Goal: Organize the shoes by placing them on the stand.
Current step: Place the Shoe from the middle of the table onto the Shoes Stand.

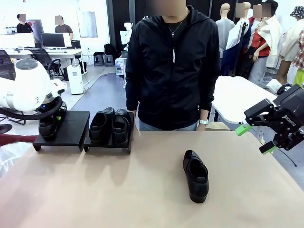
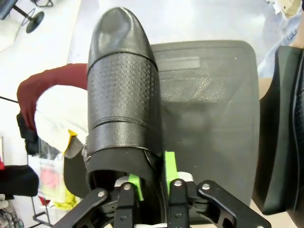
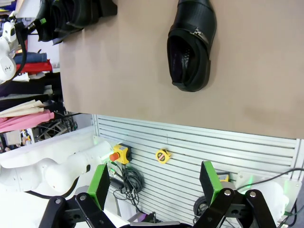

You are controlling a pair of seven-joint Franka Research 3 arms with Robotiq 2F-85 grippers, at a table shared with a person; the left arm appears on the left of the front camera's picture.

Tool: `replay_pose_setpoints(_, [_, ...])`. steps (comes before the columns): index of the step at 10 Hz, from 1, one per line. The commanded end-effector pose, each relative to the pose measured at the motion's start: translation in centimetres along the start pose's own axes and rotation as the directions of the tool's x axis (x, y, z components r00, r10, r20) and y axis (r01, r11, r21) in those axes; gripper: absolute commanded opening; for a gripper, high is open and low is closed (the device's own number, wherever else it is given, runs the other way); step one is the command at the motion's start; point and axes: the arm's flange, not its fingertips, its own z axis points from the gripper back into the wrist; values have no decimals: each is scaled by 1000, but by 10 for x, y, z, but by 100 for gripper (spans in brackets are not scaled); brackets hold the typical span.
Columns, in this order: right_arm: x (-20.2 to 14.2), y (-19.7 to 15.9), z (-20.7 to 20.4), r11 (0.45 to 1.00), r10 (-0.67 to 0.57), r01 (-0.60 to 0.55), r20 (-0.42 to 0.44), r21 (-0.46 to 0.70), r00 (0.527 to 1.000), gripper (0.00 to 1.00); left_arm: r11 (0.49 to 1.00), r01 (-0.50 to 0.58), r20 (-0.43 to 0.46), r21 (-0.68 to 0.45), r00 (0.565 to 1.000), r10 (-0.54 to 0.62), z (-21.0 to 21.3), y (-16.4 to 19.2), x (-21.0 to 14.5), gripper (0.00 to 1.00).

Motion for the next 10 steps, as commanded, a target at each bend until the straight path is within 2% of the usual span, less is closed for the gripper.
replay_pose_setpoints(1, [2,0,2,1000,18,-18,-4,24,1000,100,1000,-10,29,25,1000,9,25,3,-5,100])
replay_pose_setpoints(3, [2,0,2,1000,18,-18,-4,24,1000,100,999,31,86,-41,996,-27,67,12,-18,100])
replay_pose_setpoints(4, [2,0,2,1000,18,-18,-4,24,1000,100,991,35,73,-132,997,-25,94,16,-29,100])
replay_pose_setpoints(5, [2,0,2,1000,18,-18,-4,24,1000,100,964,91,36,-250,996,-85,120,23,-46,100])
replay_pose_setpoints(6, [2,0,2,1000,18,-18,-4,24,1000,100,963,37,14,-267,999,-34,140,32,-64,100])
replay_pose_setpoints(7, [2,0,2,1000,18,-18,-4,24,1000,100,908,110,5,-404,993,-118,165,34,-90,100])
replay_pose_setpoints(8, [2,0,2,1000,18,-18,-4,24,1000,100,775,258,45,-577,957,-286,191,36,-118,100])
replay_pose_setpoints(9, [2,0,2,1000,18,-18,-4,24,1000,100,672,288,94,-682,946,-311,212,44,-138,100])
replay_pose_setpoints(10, [2,0,2,1000,18,-18,-4,24,1000,100,587,272,60,-763,933,-355,222,52,-153,100])
